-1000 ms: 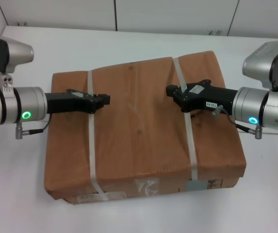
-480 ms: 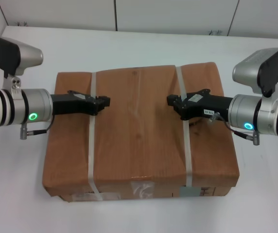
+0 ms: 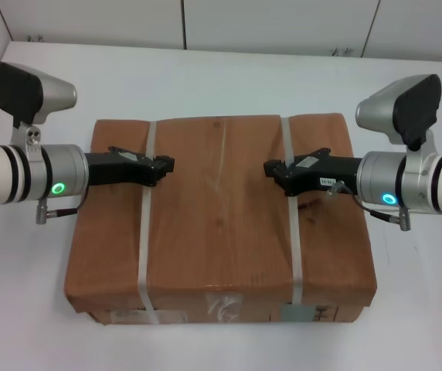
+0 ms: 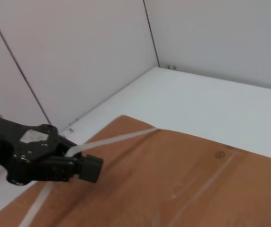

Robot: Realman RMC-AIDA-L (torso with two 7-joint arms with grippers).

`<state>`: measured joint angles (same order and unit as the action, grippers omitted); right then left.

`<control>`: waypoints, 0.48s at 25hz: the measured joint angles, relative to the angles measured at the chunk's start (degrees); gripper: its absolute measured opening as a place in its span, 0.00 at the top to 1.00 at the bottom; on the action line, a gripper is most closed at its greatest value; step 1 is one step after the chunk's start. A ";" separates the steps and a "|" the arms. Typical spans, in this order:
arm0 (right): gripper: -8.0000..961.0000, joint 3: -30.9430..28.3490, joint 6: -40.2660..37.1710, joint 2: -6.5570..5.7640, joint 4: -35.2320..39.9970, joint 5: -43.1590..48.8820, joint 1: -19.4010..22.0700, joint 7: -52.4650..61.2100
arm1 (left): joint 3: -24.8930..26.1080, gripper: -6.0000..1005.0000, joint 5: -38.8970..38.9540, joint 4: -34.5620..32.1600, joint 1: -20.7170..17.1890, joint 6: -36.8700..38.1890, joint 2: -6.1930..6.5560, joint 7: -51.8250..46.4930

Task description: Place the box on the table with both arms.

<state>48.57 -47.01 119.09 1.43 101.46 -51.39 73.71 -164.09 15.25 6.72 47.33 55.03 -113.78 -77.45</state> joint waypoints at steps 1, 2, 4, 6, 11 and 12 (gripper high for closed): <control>0.97 0.00 0.28 0.00 -0.07 0.11 -0.14 0.26 | 0.00 0.94 0.00 -0.01 0.00 -0.24 -0.06 0.02; 0.96 0.01 0.44 0.00 -0.14 0.15 -0.20 0.48 | 0.00 0.94 0.00 -0.04 0.00 -0.62 -0.16 0.04; 0.96 0.03 0.50 0.00 -0.17 0.22 -0.24 0.81 | 0.00 0.94 0.00 -0.08 0.00 -1.06 -0.31 0.14; 0.96 0.03 0.73 0.00 -0.19 0.24 -0.25 1.17 | 0.00 0.94 0.00 -0.12 -0.02 -1.28 -0.34 0.17; 0.96 0.07 1.11 0.00 -0.21 0.28 -0.29 1.43 | 0.00 0.94 -0.02 -0.13 -0.14 -1.96 -0.42 0.19; 0.96 0.14 1.12 0.00 -0.21 0.29 -0.30 1.43 | 0.00 0.94 -0.02 -0.14 -0.16 -1.96 -0.42 0.19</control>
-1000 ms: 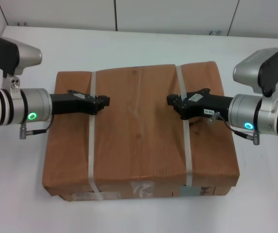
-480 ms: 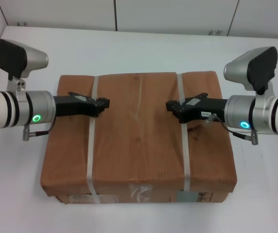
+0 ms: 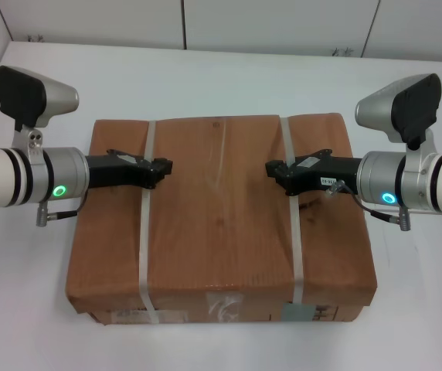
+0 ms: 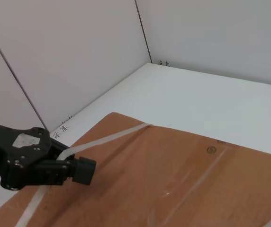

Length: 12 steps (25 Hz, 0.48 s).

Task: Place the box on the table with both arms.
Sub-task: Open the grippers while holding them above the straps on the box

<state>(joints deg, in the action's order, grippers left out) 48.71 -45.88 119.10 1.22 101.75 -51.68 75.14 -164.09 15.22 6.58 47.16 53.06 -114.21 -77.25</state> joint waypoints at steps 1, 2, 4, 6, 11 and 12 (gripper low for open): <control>0.95 0.00 0.00 0.00 0.00 0.00 0.00 0.00 | 0.00 0.93 -0.01 -0.09 -0.01 -0.01 0.00 0.00; 0.95 0.10 0.00 0.00 0.00 0.01 0.00 0.00 | 0.00 0.93 -0.01 -0.21 -0.01 -0.02 0.00 0.00; 0.93 0.24 0.01 0.00 0.00 0.03 0.00 0.01 | 0.00 0.93 -0.03 -0.40 -0.03 -0.03 0.00 -0.02; 0.92 0.26 0.02 -0.01 0.00 0.03 0.00 0.01 | 0.00 0.93 -0.21 -0.45 -0.03 -0.03 0.00 -0.16; 0.79 -0.08 0.02 -0.01 0.27 -0.15 0.30 0.14 | 0.00 0.87 -0.65 -0.45 -0.01 -0.54 -0.08 -1.23; 0.77 -0.17 0.02 -0.01 0.33 -0.28 0.44 0.19 | 0.00 0.85 -0.65 -0.45 -0.06 -0.57 -0.08 -1.35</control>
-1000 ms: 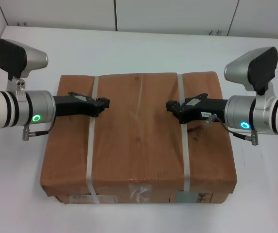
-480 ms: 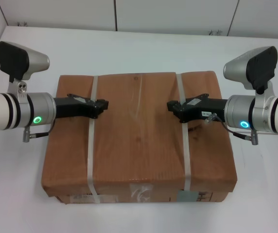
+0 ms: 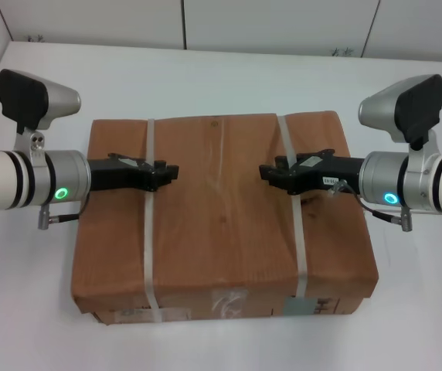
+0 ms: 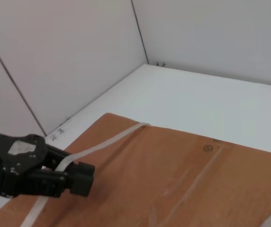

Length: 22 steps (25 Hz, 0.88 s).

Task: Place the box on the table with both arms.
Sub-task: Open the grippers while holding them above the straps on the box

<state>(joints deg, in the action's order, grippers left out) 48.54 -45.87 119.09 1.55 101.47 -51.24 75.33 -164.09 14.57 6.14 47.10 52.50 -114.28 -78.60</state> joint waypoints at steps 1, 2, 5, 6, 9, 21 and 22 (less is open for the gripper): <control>0.74 -0.13 0.00 0.00 0.05 -0.12 0.15 0.03 | 0.00 0.82 0.00 0.00 -0.06 -0.03 0.00 -0.12; 0.72 -0.30 0.00 0.00 0.09 -0.23 0.29 0.05 | 0.00 0.77 0.00 0.00 -0.14 -0.04 0.00 -0.23; 0.59 -0.75 0.03 0.00 0.27 -0.33 0.70 0.09 | 0.00 0.64 -0.05 0.02 -0.41 -0.05 0.04 -0.30; 0.55 -0.79 0.28 0.00 0.37 -0.34 0.85 0.14 | 0.00 0.59 -0.08 0.02 -0.50 -0.05 0.09 -0.30; 0.42 -0.85 1.22 -0.01 0.71 -0.41 1.08 0.35 | 0.00 0.53 -0.15 0.02 -0.81 -0.03 0.30 -0.24; 0.10 -0.85 1.50 0.00 1.04 -0.44 1.62 0.57 | 0.00 0.26 -0.16 0.02 -0.97 0.04 0.61 -0.36; 0.11 -0.84 1.50 0.00 1.04 -0.44 1.66 0.58 | 0.00 0.23 -0.16 0.02 -0.97 0.04 0.62 -0.36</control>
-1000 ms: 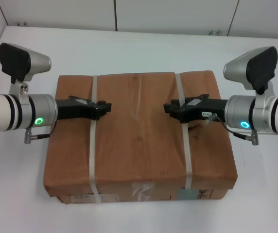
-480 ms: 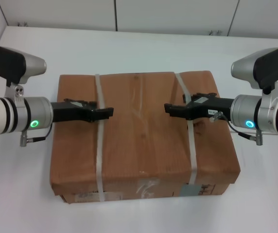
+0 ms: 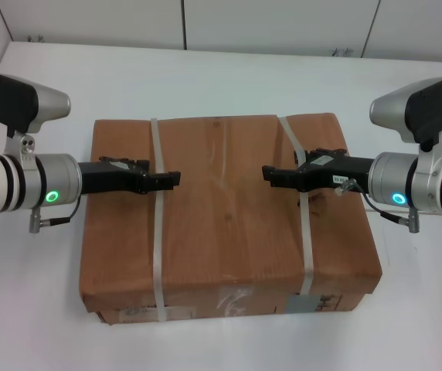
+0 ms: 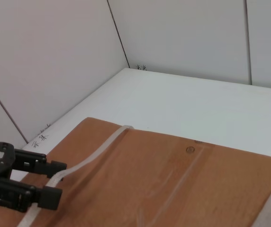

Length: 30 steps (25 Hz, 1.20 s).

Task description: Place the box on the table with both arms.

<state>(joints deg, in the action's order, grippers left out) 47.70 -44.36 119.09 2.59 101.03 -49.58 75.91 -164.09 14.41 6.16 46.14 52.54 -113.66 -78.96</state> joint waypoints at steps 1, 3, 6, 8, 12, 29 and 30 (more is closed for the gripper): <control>0.11 0.00 0.01 0.00 0.00 0.00 0.05 0.00 | 0.00 0.23 0.00 0.00 0.00 0.03 0.03 0.00; 0.11 0.00 0.02 0.00 0.12 0.00 0.24 0.01 | 0.00 0.23 0.00 0.00 0.00 0.30 0.05 -0.01; 0.11 -0.44 -0.02 0.02 1.06 0.00 1.19 0.03 | 0.00 0.23 0.00 0.00 0.00 0.68 0.10 0.03; 0.11 -1.14 -0.24 0.00 2.14 -0.05 2.26 0.03 | 0.00 0.23 0.00 0.00 0.00 1.08 0.11 0.04; 0.11 -1.98 -0.55 -0.08 2.91 -0.06 3.15 0.15 | 0.00 0.23 -0.19 0.11 -0.10 1.18 0.11 -0.27; 0.11 -5.43 -6.32 -0.30 7.74 -0.06 7.90 -0.10 | 0.03 0.22 -1.67 1.21 -1.00 1.44 1.09 -2.71; 0.11 -5.62 -7.04 -0.28 8.22 -0.06 8.37 -0.15 | 0.11 0.22 -1.59 1.21 -1.06 2.81 1.29 -2.56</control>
<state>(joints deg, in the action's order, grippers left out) 42.08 -51.41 118.81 10.81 100.97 -41.22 75.75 -163.98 12.83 7.37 45.07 55.35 -112.37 -81.52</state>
